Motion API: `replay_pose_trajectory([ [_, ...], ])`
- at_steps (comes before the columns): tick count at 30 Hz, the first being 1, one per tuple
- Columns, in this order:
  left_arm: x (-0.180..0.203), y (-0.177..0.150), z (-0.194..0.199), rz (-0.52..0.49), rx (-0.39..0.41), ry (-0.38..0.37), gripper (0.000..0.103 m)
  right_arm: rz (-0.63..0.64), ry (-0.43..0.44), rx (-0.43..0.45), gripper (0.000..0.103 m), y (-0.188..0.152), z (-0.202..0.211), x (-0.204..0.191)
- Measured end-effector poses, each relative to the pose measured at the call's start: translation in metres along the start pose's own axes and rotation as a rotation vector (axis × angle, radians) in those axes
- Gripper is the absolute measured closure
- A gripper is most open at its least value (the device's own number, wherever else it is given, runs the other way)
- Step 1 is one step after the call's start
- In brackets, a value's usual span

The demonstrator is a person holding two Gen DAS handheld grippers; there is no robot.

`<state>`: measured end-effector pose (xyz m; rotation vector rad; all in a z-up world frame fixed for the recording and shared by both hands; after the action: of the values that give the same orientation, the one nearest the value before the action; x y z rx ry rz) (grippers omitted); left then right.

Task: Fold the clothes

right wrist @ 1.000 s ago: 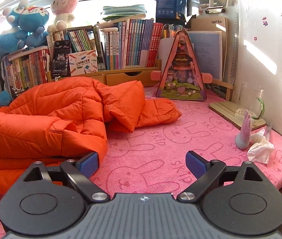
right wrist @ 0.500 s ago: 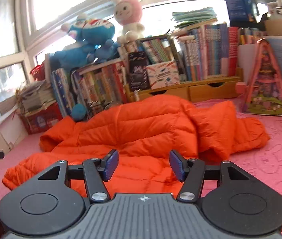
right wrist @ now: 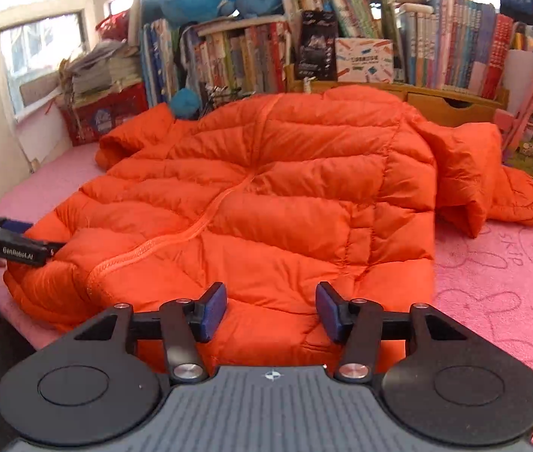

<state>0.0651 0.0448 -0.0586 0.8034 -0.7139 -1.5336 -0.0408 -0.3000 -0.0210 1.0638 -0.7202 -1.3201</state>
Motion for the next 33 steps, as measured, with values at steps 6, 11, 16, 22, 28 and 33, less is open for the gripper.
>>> replay_pose_trajectory([
  [6,0.023,0.039,0.02,-0.001,0.099,-0.056,0.0,0.127,-0.304,0.074,0.033,-0.02,0.049,0.015],
  [11,0.096,0.07,0.025,-0.074,0.169,-0.277,0.0,0.068,-0.32,0.047,0.052,-0.045,0.054,0.004],
  [16,0.163,0.046,-0.018,-0.147,0.011,-0.363,0.0,0.128,-0.169,0.092,0.055,-0.042,0.04,-0.04],
  [22,0.168,0.035,-0.037,-0.109,-0.061,-0.325,0.0,0.112,0.031,0.04,0.055,-0.048,0.008,-0.074],
  [28,0.163,0.039,-0.042,-0.108,-0.084,-0.315,0.0,0.111,-0.017,-0.064,0.067,-0.066,-0.003,-0.065],
  [33,0.163,0.038,-0.043,-0.099,-0.08,-0.329,0.0,0.027,-0.11,-0.057,0.08,-0.068,0.015,-0.037],
])
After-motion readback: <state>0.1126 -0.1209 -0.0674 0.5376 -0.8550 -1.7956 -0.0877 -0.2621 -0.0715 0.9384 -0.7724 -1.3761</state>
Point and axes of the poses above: each gripper's, at about its wrist camera, not at the fingertips, and z roughly against the way its jaws point, x to its right, y to its top, the point moved 6 cm from there along -z, roughly the way its jaws point, and after that the axes turned 12 degrees about x, right-handed, at the moved point
